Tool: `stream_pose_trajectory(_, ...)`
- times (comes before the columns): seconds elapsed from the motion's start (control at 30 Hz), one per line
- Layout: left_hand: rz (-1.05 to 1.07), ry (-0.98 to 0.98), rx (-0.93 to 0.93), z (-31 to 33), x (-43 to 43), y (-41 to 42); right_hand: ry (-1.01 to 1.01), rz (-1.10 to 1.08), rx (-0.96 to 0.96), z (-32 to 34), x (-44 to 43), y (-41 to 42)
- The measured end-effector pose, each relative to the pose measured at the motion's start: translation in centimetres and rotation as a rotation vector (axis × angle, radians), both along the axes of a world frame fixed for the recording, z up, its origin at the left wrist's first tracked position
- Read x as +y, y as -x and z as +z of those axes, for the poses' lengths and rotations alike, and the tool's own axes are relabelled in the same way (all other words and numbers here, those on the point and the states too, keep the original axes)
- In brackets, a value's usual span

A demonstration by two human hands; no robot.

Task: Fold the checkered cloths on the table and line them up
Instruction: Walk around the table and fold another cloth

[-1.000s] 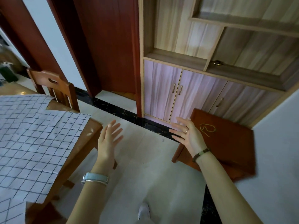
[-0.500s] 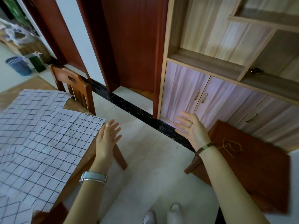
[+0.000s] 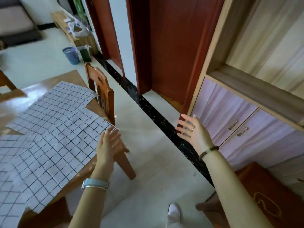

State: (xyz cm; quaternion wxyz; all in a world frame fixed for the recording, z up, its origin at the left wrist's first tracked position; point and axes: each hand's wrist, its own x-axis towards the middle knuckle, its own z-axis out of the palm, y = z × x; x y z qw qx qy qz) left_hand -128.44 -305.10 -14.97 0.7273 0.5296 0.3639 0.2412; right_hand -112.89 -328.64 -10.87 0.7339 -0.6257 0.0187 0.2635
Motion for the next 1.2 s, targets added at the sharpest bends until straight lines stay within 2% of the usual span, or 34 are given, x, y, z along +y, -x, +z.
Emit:
stream_pose_trajectory(0.23, 0.189, -0.017, 0.012, -0.3, -1.8, -2.0, 0.034, 0.227, 0.011, -0.5, 3.2, -5.7)
stream_pose_trajectory(0.7, 0.570, -0.029, 0.076, -1.1, 1.6, 1.7, 0.058, 0.551, 0.034, -2.2, 14.5, -7.5)
stream_pose_trajectory(1.0, 0.687, -0.027, 0.043, -1.9, 7.2, 0.6, 0.086, 0.689, 0.007, -2.4, 23.5, -9.0)
stream_pose_trajectory(1.2, 0.709, -0.013, 0.053, -3.4, 10.8, -0.9, 0.156, 0.720, 0.063, -3.7, 28.7, -9.7)
